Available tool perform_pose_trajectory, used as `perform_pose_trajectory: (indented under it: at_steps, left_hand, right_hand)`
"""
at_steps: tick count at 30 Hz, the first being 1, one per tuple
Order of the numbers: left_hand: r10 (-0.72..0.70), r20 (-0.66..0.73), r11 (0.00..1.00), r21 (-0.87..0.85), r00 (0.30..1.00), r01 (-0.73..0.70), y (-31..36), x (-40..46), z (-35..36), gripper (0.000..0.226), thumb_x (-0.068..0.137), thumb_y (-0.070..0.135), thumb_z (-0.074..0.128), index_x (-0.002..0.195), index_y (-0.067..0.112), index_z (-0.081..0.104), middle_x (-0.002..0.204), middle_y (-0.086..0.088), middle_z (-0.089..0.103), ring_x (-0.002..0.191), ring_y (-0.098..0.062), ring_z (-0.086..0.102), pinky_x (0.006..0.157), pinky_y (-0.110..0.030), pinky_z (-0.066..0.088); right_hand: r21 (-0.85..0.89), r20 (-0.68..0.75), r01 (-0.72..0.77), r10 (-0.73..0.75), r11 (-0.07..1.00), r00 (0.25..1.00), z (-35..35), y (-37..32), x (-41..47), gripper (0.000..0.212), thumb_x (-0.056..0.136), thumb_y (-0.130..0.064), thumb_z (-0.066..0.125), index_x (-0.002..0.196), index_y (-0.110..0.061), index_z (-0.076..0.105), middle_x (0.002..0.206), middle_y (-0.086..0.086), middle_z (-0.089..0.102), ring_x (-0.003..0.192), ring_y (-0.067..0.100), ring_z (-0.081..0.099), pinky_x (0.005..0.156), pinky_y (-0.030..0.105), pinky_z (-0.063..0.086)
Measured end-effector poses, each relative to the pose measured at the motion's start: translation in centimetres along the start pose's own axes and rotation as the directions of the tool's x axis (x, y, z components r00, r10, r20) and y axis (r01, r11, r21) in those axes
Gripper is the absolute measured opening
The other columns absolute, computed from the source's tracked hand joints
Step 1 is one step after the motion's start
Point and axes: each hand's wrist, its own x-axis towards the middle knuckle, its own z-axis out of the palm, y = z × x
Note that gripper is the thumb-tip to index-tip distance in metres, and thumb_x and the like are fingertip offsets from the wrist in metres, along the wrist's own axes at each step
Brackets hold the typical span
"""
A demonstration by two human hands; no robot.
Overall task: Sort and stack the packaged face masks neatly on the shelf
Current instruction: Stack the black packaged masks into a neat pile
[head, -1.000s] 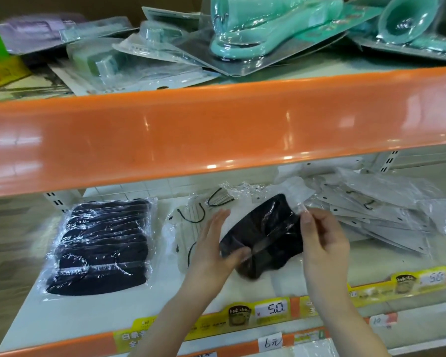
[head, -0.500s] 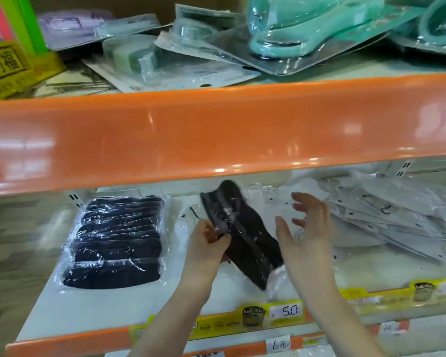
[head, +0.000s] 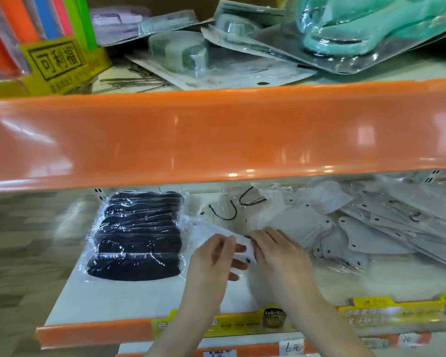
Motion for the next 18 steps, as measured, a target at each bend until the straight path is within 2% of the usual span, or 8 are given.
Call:
perform_pose_trajectory:
  at_steps: [1,3,4,5,8,10,12,18]
  left_hand:
    - [0.261,-0.018,0.926,0.286,0.965,-0.246,-0.1,-0.1,-0.9,0.018,0.095,0.023,0.055,0.081,0.015,0.063,0.079,0.005,0.071,0.065,-0.007,0.065,0.058,-0.018,0.049]
    - [0.685,0.155,0.470,0.652,0.712,-0.594,-1.0,0.5,-3.1,0.016,0.088,0.031,0.058,0.085,0.019,0.067,0.086,0.010,0.070,0.082,-0.009,0.064,0.070,-0.022,0.049]
    - [0.743,0.249,0.300,0.706,0.621,-0.642,-1.5,1.1,-4.1,0.017,0.086,0.032,0.059,0.093,0.018,0.066,0.095,0.005,0.070,0.093,-0.014,0.063,0.078,-0.027,0.049]
    - [0.741,0.292,0.223,0.742,0.605,-0.632,-1.7,1.7,-5.1,0.022,0.083,0.032,0.062,0.100,0.018,0.063,0.103,0.001,0.069,0.101,-0.019,0.061,0.085,-0.031,0.048]
    - [0.659,0.319,0.182,0.811,0.681,-0.556,-2.1,3.3,-8.3,0.028,0.075,0.027,0.073,0.099,0.016,0.066,0.101,-0.001,0.069,0.098,-0.024,0.064,0.082,-0.038,0.051]
    - [0.668,0.302,0.167,0.830,0.680,-0.533,-2.3,3.8,-10.5,0.013,0.080,0.021,0.063,0.087,0.013,0.070,0.087,0.000,0.070,0.081,-0.023,0.067,0.066,-0.034,0.054]
    - [0.681,0.253,0.183,0.850,0.687,-0.494,-2.6,4.2,-12.5,0.016,0.081,0.015,0.054,0.082,0.011,0.070,0.081,-0.001,0.069,0.073,-0.023,0.066,0.054,-0.031,0.052]
    - [0.710,0.176,0.157,0.905,0.682,-0.396,-5.4,4.7,-17.1,0.029,0.066,-0.003,0.060,0.091,0.010,0.068,0.099,-0.002,0.068,0.090,-0.024,0.062,0.065,-0.031,0.046]
  right_hand:
    - [0.014,-0.001,0.011,-0.011,1.000,1.000,0.0,-0.1,0.3,0.028,0.061,0.000,0.076,0.080,-0.017,0.066,0.072,-0.004,0.058,0.061,0.019,0.057,0.050,0.025,0.041]
    - [0.041,-0.015,0.052,-0.052,0.998,0.999,0.0,-0.5,0.9,0.021,0.069,-0.002,0.072,0.084,-0.017,0.068,0.076,-0.004,0.061,0.066,0.020,0.059,0.053,0.029,0.045]
    - [0.055,-0.032,0.082,-0.080,0.995,0.996,0.1,-0.9,1.2,0.018,0.073,-0.005,0.068,0.085,-0.018,0.068,0.079,-0.004,0.062,0.069,0.020,0.060,0.054,0.030,0.047]
    - [0.072,-0.053,0.112,-0.109,0.991,0.993,0.2,-1.3,1.5,0.017,0.075,-0.007,0.065,0.087,-0.017,0.068,0.081,-0.004,0.063,0.071,0.021,0.060,0.056,0.031,0.048]
    - [0.114,-0.102,0.204,-0.193,0.972,0.976,0.9,-3.1,2.3,0.024,0.071,-0.001,0.066,0.089,-0.015,0.069,0.089,-0.002,0.065,0.079,0.023,0.061,0.064,0.033,0.049]
    - [0.136,-0.141,0.257,-0.238,0.957,0.961,1.6,-4.4,2.7,0.029,0.068,0.003,0.068,0.091,-0.014,0.071,0.095,-0.002,0.067,0.086,0.021,0.062,0.073,0.033,0.048]
    - [0.164,-0.175,0.295,-0.267,0.941,0.948,2.7,-5.7,3.1,0.031,0.069,0.004,0.065,0.093,-0.014,0.072,0.100,-0.002,0.068,0.092,0.020,0.063,0.081,0.034,0.048]
    - [0.242,-0.039,0.305,-0.305,0.921,0.951,6.9,-9.5,2.6,0.035,0.075,-0.004,0.057,0.106,-0.015,0.070,0.115,-0.001,0.065,0.106,0.019,0.059,0.091,0.034,0.045]
